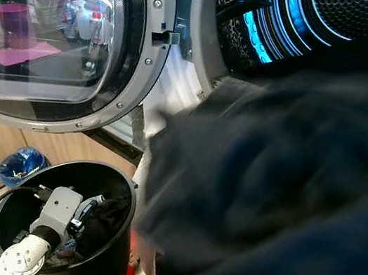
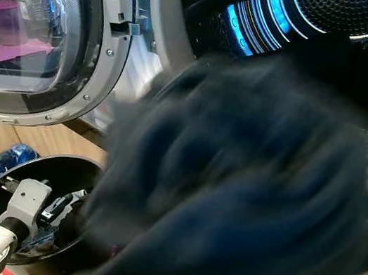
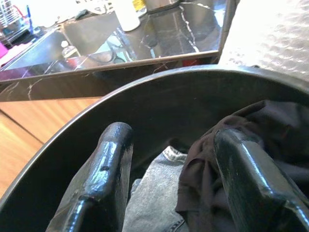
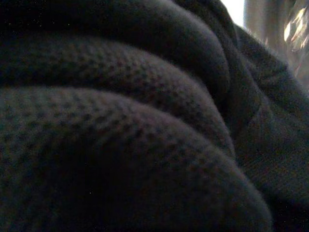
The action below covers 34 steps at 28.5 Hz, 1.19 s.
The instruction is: Clothes washing
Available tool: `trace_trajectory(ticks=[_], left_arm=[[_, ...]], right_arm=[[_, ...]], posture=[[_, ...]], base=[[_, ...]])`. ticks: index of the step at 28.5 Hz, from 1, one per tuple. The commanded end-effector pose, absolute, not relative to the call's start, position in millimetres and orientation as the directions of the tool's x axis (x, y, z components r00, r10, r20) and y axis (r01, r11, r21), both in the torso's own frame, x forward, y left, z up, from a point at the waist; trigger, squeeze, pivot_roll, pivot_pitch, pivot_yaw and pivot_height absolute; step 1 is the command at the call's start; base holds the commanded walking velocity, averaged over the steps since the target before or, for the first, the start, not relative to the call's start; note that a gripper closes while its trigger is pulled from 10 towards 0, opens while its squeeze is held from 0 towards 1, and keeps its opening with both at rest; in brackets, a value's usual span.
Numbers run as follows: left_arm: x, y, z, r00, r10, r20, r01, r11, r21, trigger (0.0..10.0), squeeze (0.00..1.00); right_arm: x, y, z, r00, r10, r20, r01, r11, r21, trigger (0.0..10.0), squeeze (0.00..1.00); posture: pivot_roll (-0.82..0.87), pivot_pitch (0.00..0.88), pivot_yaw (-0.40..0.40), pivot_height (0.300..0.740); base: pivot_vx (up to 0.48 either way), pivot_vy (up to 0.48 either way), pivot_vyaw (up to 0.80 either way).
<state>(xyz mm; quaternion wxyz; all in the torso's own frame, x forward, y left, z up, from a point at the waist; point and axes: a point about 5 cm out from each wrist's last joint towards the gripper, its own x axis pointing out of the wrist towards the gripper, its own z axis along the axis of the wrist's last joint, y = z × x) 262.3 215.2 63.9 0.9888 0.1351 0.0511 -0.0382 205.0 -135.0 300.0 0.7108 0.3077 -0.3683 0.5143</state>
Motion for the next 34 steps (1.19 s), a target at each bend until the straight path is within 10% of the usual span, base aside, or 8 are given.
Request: trace_trajectory(ticks=[1, 9, 16, 24, 26, 27, 34], left_arm=[[262, 220, 63, 0.992, -0.046, -0.117, 0.076, 0.961, 0.264, 10.0, 0.00], [263, 213, 58, 0.990, -0.060, -0.127, 0.091, 0.964, 0.250, 10.0, 0.00], [266, 207, 56, 0.990, -0.057, -0.126, 0.085, 0.969, 0.233, 10.0, 0.00], [269, 205, 55, 0.990, -0.062, -0.128, 0.090, 0.969, 0.230, 10.0, 0.00], [269, 205, 55, 0.990, -0.059, -0.128, 0.088, 0.970, 0.227, 10.0, 0.00], [269, 205, 55, 0.990, -0.058, -0.129, 0.086, 0.970, 0.226, 10.0, 0.00], [266, 200, 52, 0.986, -0.079, -0.145, 0.110, 0.970, 0.218, 10.0, 0.00]], right_arm=[[211, -137, 307, 0.206, 0.488, 0.848, -0.954, 0.293, 0.063, 0.0, 0.00], [277, -155, 400, 0.248, 0.291, 0.924, -0.865, 0.495, 0.077, 0.0, 0.00], [385, -169, 458, 0.799, 0.051, 0.600, -0.356, 0.844, 0.402, 0.0, 0.00], [392, -213, 459, 0.872, -0.324, 0.368, 0.113, 0.863, 0.492, 0.0, 0.00], [398, -210, 450, 0.898, -0.291, 0.331, 0.137, 0.898, 0.418, 1.5, 0.00], [402, -211, 438, 0.910, -0.296, 0.290, 0.170, 0.905, 0.389, 10.0, 0.00], [413, -213, 401, 0.935, -0.277, 0.223, 0.219, 0.942, 0.254, 10.0, 0.00]], posture=[[-0.10, 0.000, 0.101, 0.740], [-0.13, 0.000, 0.107, 0.740], [-0.14, 0.000, 0.101, 0.740], [-0.14, 0.000, 0.099, 0.740], [-0.14, 0.000, 0.094, 0.740], [-0.14, 0.000, 0.089, 0.740], [-0.14, 0.000, 0.094, 0.740]], base=[[0.000, 0.000, 0.00], [0.000, 0.000, 0.00], [0.000, 0.000, 0.00], [0.000, 0.000, 0.00], [0.000, 0.000, 0.00], [0.000, 0.000, 0.00], [0.000, 0.000, 0.00]])
